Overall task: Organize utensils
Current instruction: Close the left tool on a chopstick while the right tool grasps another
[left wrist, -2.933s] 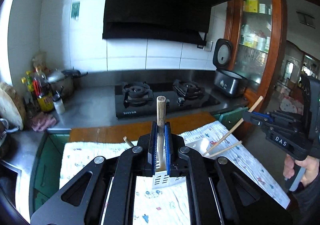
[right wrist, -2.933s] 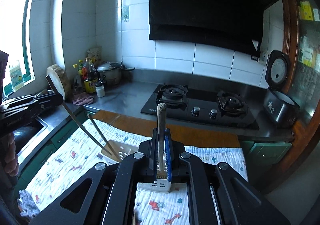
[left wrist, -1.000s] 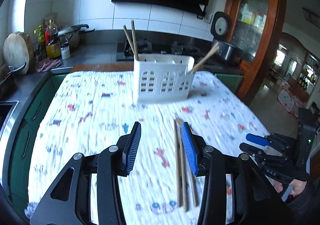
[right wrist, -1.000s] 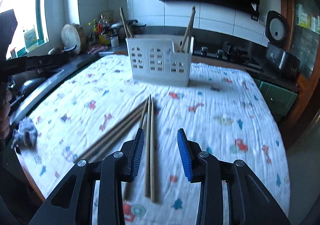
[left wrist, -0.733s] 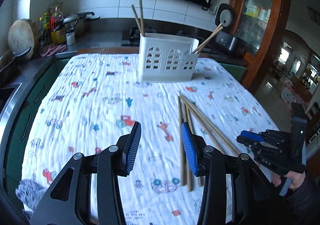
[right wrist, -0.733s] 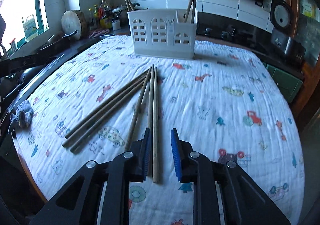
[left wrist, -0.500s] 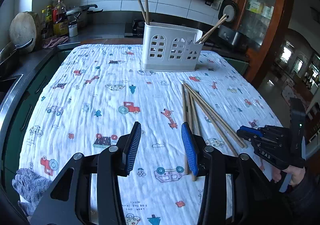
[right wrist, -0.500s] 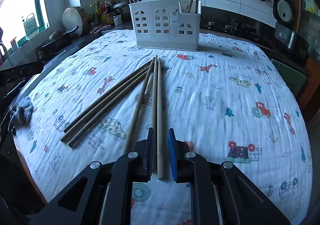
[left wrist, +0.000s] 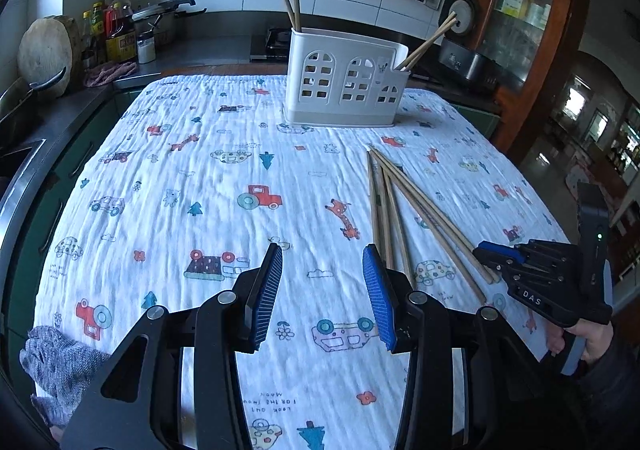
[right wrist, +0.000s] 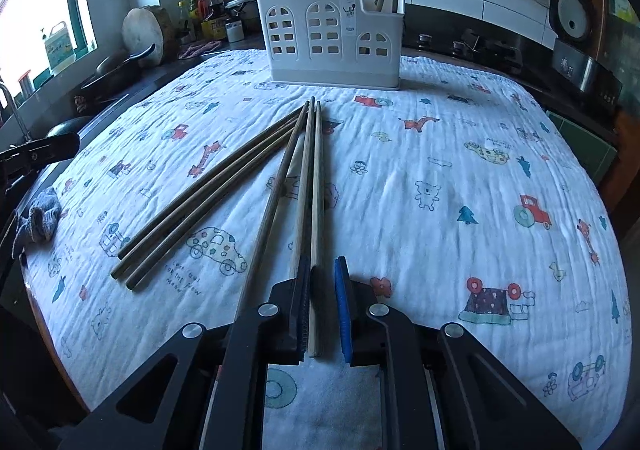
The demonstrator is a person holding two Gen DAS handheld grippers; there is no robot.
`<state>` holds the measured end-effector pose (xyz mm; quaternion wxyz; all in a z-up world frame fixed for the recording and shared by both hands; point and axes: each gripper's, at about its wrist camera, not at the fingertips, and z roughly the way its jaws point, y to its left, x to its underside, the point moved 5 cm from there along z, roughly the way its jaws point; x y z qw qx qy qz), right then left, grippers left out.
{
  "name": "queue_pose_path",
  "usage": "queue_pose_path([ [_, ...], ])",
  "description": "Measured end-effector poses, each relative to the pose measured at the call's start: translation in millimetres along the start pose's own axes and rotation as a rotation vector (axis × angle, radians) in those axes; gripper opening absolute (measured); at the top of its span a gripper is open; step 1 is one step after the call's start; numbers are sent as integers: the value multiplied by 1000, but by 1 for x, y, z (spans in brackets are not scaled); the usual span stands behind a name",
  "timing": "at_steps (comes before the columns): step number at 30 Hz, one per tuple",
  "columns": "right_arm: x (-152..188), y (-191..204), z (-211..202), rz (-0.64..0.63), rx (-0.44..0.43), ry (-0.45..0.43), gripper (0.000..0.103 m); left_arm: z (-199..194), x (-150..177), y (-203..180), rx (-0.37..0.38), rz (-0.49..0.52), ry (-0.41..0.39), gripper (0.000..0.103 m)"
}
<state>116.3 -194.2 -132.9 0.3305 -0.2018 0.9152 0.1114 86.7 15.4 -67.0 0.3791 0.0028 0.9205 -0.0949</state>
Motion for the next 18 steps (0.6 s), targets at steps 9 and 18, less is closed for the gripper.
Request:
queue_pose_path([
  [9,5,-1,-2,3,2,-5,11,4,6,-3,13,-3,17,42],
  [18,11,0,-6,-23,22,-11,10,8,12,-6,20,2,33,42],
])
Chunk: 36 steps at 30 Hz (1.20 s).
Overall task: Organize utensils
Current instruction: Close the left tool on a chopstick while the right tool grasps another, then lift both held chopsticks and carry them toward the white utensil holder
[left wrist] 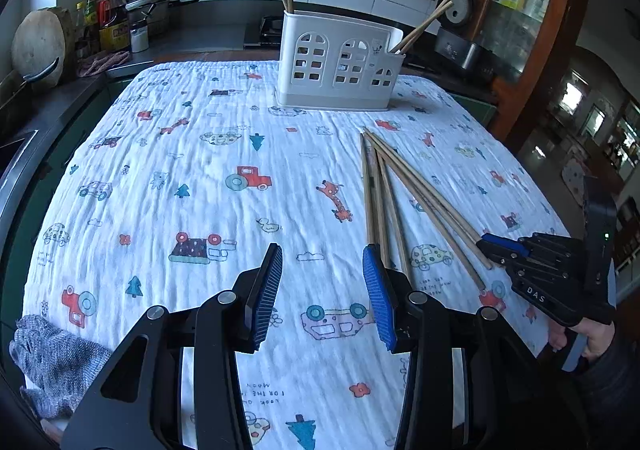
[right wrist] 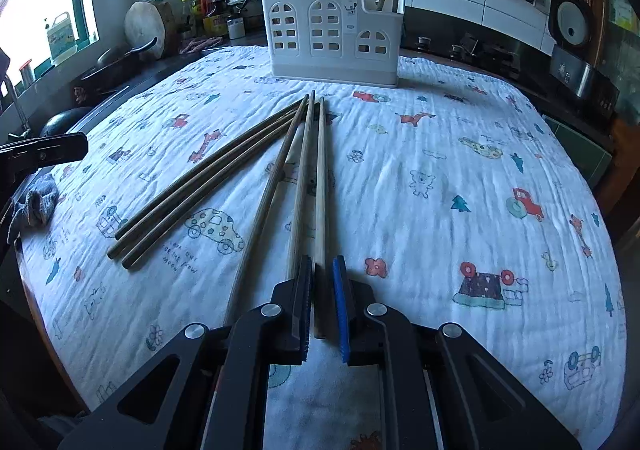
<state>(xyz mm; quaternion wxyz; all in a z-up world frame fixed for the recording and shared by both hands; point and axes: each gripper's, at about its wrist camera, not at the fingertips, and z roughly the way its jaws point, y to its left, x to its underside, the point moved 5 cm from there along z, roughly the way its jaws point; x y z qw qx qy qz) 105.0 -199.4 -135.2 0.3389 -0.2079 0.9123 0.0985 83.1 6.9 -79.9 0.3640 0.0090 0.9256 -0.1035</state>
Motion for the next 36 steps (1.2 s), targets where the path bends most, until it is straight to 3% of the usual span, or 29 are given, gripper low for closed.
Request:
queue_pose_path([
  [11,2,0,-4,2,36,-15,7,21,16,-24,59,40,53,42],
  [16,2,-6,-17,23,47,-40,7,35,21,-33,86,54,78,25],
  [21,-1,-9,-29,30,60,-68,7,52,20,-36,96,53,101,16],
  [36,-11,-10,-51,30,78,-125,7,79,13,-36,78,28,144,11],
])
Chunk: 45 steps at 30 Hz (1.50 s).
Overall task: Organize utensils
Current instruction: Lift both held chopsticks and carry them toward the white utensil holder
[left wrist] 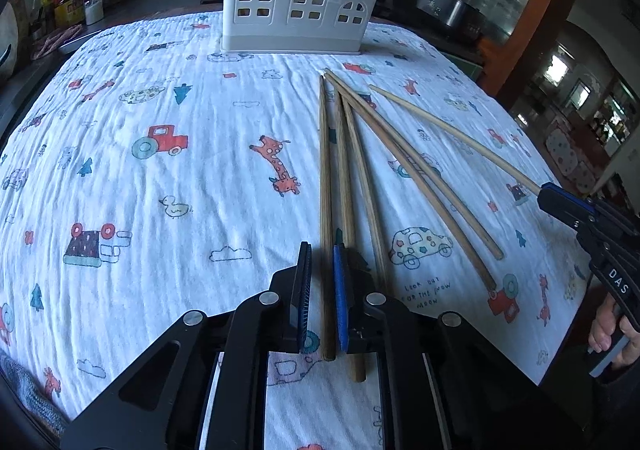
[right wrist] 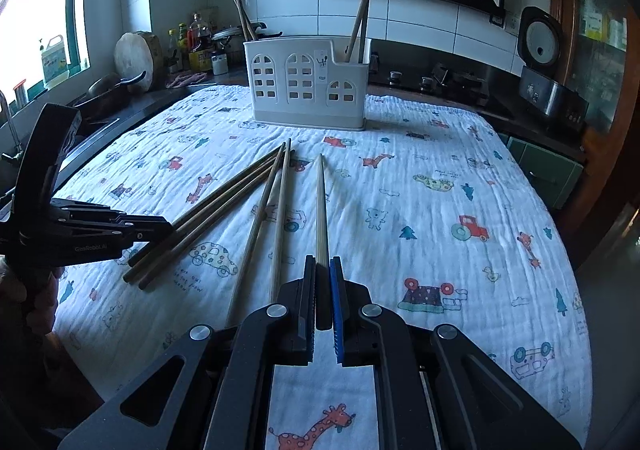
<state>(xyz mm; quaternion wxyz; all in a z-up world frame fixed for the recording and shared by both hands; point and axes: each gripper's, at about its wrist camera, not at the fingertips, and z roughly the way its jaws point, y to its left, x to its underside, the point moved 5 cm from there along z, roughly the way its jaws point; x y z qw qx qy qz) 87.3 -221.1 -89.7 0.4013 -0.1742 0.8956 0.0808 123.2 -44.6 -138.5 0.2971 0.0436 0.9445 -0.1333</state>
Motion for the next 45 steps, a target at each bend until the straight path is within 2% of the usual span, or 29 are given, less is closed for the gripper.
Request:
queue_pose_path([
  [3,-5,-1,-4,1,3,-14,7,2,-1,-2,-4,-1,2,11],
  [6,-11,1,-8,-1,6,-27,7,3,-3,-4,-40,24,-1,6],
  [9,-17,2,-12,-5,8,-38,7,-3,-7,-6,-37,27,-14,5],
  [18,-47,5,-32,-23,11,-113,7,-70,-42,-10,-20,51,-182,5],
  [24,-83,8,-41,-39,-6,-163,7,-100,-72,-20,-9,108,-275,5],
  [28,-109,6,-37,-44,-21,-152,7,-98,-83,-20,29,107,-276,5],
  [34,-141,1,-28,-52,-51,-116,7,-90,-103,-17,40,115,-260,5],
  [42,-206,2,-31,-80,-89,-114,7,-113,-156,-16,43,154,-291,5],
  [45,-235,4,-37,-107,-71,-137,7,-129,-177,-16,38,172,-322,5],
])
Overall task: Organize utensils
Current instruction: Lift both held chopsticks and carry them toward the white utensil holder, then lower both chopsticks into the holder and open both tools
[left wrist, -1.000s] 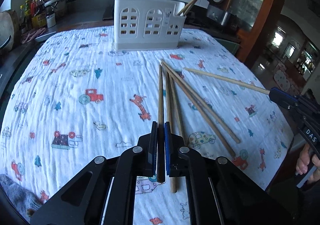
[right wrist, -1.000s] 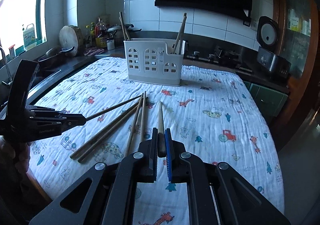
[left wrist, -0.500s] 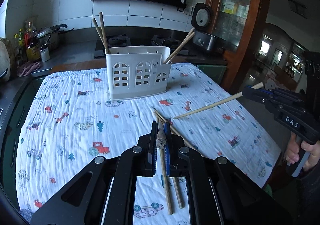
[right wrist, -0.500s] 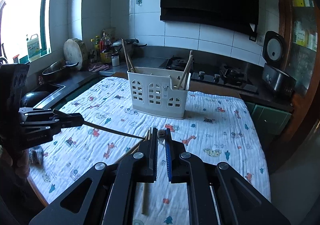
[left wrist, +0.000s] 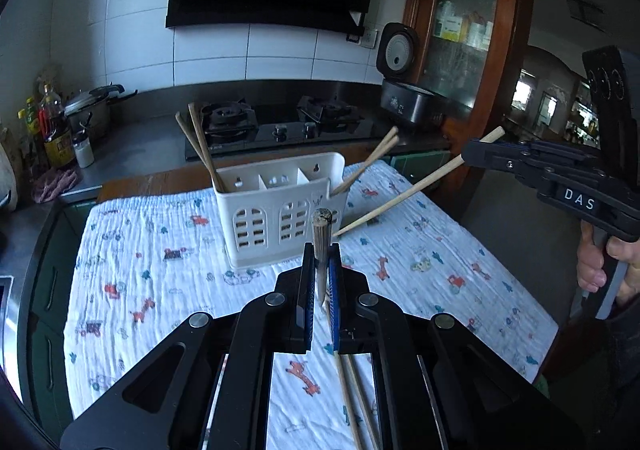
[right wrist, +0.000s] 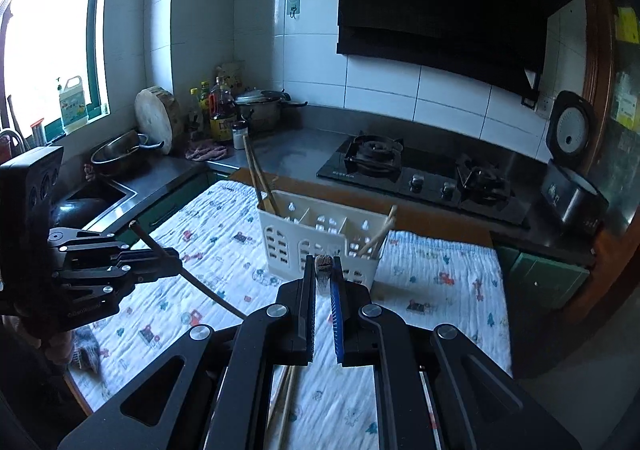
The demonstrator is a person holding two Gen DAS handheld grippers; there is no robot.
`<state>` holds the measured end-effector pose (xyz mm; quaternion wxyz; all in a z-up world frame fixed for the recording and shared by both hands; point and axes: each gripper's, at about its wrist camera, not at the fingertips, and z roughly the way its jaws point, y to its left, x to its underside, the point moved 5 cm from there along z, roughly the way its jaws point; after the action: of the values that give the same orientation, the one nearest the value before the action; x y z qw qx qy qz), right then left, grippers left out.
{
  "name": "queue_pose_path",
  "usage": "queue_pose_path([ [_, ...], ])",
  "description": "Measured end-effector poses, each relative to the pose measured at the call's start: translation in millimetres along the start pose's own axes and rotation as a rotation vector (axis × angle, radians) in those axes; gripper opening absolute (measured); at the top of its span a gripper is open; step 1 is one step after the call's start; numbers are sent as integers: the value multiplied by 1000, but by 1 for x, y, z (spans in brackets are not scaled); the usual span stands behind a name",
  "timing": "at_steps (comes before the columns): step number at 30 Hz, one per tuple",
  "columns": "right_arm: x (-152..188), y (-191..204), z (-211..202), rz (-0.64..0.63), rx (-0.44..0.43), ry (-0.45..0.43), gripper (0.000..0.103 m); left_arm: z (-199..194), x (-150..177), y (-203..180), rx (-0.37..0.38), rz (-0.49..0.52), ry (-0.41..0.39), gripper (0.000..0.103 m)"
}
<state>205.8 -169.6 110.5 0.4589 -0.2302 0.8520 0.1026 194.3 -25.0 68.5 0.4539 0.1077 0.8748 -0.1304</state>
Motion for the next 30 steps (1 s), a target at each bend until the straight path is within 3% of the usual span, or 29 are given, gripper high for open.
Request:
queue_pose_path([
  [8,-54,-13,4,-19,34,-22,7,-29,-89,18,-48,33,-138,5],
  [12,-68,-23,13,-10,59,-18,7,-19,-116,31,-84,29,-149,5],
  [18,-76,-30,29,-10,69,-9,7,18,-126,55,-106,-21,-108,5],
  [30,-70,-41,83,7,52,105,7,76,-114,86,-137,-50,16,5],
])
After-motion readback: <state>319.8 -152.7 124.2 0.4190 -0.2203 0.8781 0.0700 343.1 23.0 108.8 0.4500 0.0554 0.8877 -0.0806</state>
